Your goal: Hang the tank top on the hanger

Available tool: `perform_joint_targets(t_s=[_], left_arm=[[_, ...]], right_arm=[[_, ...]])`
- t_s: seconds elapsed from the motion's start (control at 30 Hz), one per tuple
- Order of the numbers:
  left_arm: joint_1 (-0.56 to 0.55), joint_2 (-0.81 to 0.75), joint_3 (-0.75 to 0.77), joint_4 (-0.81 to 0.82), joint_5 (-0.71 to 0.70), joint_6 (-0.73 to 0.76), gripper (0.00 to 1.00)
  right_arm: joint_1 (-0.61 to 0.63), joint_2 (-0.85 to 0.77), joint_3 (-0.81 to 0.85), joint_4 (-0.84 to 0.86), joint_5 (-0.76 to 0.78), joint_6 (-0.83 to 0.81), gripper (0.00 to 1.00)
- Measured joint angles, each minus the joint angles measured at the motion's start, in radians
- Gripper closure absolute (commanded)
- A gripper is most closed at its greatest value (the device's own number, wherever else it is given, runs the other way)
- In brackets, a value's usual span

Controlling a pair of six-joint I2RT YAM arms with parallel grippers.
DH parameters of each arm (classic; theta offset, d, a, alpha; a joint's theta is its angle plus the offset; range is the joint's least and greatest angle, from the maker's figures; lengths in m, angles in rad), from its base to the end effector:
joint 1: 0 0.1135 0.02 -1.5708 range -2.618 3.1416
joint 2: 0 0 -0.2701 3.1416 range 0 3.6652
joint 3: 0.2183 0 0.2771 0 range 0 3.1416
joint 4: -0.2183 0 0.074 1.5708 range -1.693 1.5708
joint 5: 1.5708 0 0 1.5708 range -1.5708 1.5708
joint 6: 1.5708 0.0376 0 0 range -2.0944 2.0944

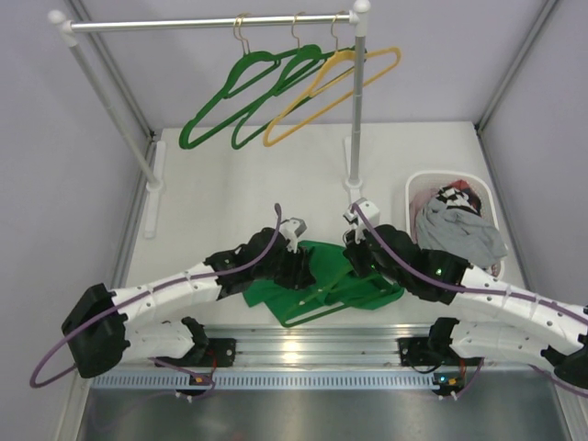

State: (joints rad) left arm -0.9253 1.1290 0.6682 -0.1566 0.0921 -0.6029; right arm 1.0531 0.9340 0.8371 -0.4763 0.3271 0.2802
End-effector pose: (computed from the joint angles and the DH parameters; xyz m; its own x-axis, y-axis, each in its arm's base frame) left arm 0.1563 -0.2133 0.2266 -0.7635 0.0752 -0.6414 0.4949 0.7063 -0.5062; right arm 0.1226 0.1909 0.3048 -0.4485 -0.2584 -0.8556 -0.5882 0.8061 0.0649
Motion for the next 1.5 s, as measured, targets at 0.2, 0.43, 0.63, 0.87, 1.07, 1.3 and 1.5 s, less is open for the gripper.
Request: perform_joint_targets(t_s=[0.2, 0.43, 0.63, 0.87, 1.07, 1.3, 1.5], left_arm=[[0.0, 0.107, 0.002, -0.038, 0.152, 0.004, 0.52], [0.0, 0.174, 0.003, -0.021, 0.235, 0.005, 0.5], [0.0, 0.224, 0.003, -0.014, 0.233, 0.002, 0.49], [-0.005, 0.251, 0.005, 0.025, 0.19, -0.012, 0.49], [-0.006, 0.288, 0.005, 0.078, 0.166, -0.032, 0.51], [-0.007, 0.33, 0.005, 0.113, 0.142, -0.054, 0.77], [-0.007, 0.336, 0.005, 0.128, 0.121, -0.06, 1.0]], right_arm=[[0.0, -0.007, -0.006, 0.004, 0.0, 0.0, 1.0], [0.0, -0.007, -0.006, 0.002, 0.0, 0.0, 1.0], [0.0, -0.009, -0.006, 0.002, 0.0, 0.0, 1.0], [0.0, -0.009, -0.007, 0.003, 0.001, 0.001, 1.0], [0.0, -0.009, -0.008, 0.004, 0.004, 0.002, 1.0], [0.0, -0.009, -0.008, 0.004, 0.006, 0.003, 1.0], [0.0, -0.009, -0.008, 0.003, 0.026, 0.012, 1.0]])
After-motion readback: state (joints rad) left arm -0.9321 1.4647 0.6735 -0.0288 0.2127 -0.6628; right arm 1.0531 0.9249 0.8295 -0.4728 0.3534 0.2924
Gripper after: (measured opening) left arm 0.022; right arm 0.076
